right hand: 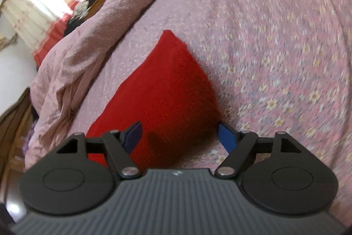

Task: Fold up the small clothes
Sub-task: 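Press and tuck the folded cardigan edge with the right tool, then grasp the red cardigan edge with the right tool and lift it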

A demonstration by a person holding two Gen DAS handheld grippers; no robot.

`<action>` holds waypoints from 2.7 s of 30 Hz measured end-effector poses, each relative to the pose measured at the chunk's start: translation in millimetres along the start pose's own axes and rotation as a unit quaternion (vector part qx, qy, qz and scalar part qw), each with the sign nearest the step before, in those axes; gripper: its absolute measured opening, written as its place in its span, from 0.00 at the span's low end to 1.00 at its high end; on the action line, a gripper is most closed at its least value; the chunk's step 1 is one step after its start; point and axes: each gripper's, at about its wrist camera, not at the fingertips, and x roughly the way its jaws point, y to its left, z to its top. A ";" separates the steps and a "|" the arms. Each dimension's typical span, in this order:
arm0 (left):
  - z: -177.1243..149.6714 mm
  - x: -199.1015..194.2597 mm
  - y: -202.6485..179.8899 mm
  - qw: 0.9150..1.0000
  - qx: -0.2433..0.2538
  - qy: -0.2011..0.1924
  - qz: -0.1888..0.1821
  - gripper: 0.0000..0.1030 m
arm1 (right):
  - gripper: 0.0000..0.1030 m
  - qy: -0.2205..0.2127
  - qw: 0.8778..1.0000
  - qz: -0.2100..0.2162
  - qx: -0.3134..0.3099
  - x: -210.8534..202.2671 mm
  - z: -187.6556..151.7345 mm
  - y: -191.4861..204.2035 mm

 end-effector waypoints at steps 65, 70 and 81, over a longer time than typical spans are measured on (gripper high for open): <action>0.8 -26.5 33.5 0.998 -0.059 0.026 0.029 0.85 | 0.32 -0.146 0.958 0.080 -0.236 -5.3 10.5 131.9; 0.3 -26.1 37.9 0.997 -0.061 0.027 0.030 0.85 | 0.32 -0.134 0.946 0.107 -0.274 0.0 3.7 164.3; -3.3 -20.8 47.0 0.997 -0.068 0.033 0.025 0.85 | 0.32 -0.064 0.922 0.140 -0.356 32.1 -47.3 214.2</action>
